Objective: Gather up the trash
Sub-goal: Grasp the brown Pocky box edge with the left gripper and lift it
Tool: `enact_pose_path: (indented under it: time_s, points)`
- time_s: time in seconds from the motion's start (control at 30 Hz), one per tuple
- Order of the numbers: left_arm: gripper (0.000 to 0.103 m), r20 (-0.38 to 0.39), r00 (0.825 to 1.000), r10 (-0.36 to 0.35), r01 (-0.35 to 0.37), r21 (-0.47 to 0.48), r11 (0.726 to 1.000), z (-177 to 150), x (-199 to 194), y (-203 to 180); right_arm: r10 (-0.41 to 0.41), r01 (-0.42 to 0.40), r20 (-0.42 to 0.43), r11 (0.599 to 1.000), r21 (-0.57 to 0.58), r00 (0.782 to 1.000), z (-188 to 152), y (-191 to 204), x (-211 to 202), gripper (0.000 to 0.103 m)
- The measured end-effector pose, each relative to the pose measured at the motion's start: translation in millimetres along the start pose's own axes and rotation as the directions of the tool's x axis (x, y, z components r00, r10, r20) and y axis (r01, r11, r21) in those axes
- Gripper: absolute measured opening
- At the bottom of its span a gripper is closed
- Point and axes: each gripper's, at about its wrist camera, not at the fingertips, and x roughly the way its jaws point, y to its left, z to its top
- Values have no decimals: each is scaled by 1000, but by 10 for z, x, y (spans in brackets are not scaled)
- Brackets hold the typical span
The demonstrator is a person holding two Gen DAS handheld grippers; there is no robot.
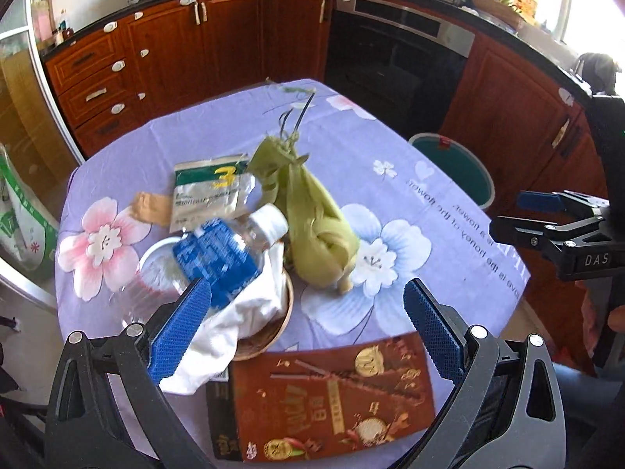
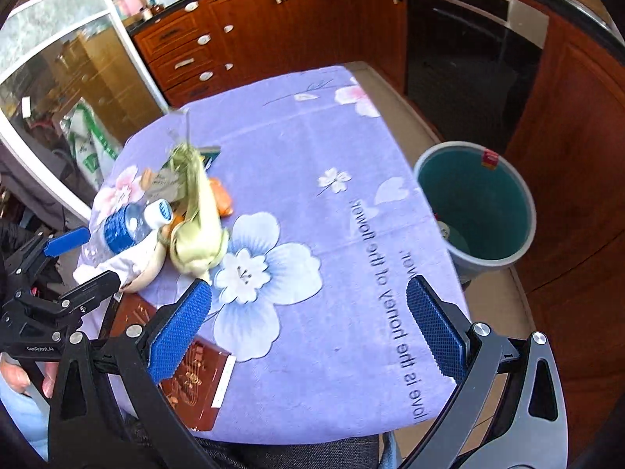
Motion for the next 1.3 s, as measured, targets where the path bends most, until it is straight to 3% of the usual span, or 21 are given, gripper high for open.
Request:
enact_pose_path:
  time_s: [0.27, 0.47, 0.67, 0.9, 1.13, 1.3]
  points:
    - [99, -84, 996, 27, -29, -20, 999, -679, 5, 308, 81, -101, -140, 985, -140, 987, -196, 614, 382, 96]
    - [99, -105, 994, 25, -31, -56, 998, -925, 47, 500, 141, -177, -230, 973, -146, 963, -289, 763, 625, 96]
    - [99, -114, 990, -78, 66, -104, 992, -1081, 79, 681, 181, -222, -307, 970, -104, 934, -399, 765, 788, 96]
    - [98, -147, 970, -193, 183, -78, 980, -1180, 202, 604, 235, -276, -345, 958, -74, 909, -606, 761, 745, 96]
    - [81, -165, 948, -274, 271, -37, 962, -1171, 269, 378, 255, -295, -372, 954, -56, 893, -731, 787, 739, 96]
    - [67, -130, 944, -302, 303, -18, 953, -1089, 216, 227, 220, -248, -347, 968, -38, 912, -685, 662, 735, 96]
